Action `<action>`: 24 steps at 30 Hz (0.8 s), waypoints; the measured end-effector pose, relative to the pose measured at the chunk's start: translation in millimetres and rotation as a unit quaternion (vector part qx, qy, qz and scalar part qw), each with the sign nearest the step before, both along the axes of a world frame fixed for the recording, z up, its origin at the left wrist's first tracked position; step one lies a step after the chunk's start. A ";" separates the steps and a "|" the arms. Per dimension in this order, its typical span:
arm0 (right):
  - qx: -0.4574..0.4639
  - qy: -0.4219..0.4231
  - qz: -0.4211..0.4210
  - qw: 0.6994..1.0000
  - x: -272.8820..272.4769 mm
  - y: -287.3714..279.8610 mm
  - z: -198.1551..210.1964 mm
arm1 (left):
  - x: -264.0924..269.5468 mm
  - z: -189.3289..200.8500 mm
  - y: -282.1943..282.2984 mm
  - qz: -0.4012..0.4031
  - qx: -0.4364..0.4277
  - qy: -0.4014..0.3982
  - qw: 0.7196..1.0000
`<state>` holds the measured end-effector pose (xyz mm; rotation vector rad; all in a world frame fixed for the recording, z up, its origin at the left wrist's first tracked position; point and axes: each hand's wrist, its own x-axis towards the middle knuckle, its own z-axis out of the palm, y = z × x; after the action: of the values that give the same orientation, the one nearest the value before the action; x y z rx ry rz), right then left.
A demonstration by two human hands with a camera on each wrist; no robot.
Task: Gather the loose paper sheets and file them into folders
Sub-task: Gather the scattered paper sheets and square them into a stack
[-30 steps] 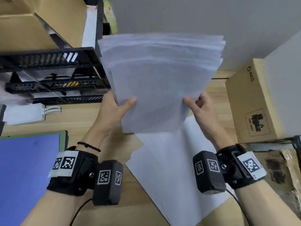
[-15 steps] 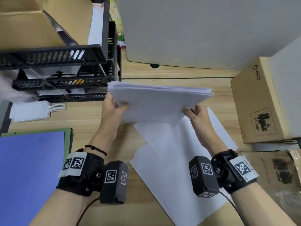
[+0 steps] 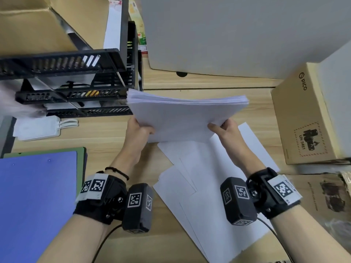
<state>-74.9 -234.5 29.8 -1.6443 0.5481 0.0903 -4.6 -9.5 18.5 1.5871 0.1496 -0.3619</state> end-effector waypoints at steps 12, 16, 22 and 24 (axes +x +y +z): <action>0.036 -0.076 -0.050 0.995 11.4 3.9 22.6 | 5.7 18.5 -4.9 0.005 -0.048 -0.054 0.997; 0.025 -0.029 -0.030 0.999 3.8 4.5 4.3 | -5.0 -4.2 -0.4 -0.007 -0.027 0.006 1.000; 0.033 -0.004 -0.042 0.999 -2.4 3.2 -0.7 | -9.3 -12.1 4.9 -0.020 -0.016 -0.005 1.000; 0.035 0.001 -0.037 0.999 -2.6 3.1 0.3 | -8.4 -8.7 1.9 -0.036 -0.005 -0.011 0.999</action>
<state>-77.5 -231.4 30.1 -1.5540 0.5998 0.0563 -13.0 -7.7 9.8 1.5892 0.0735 -0.4009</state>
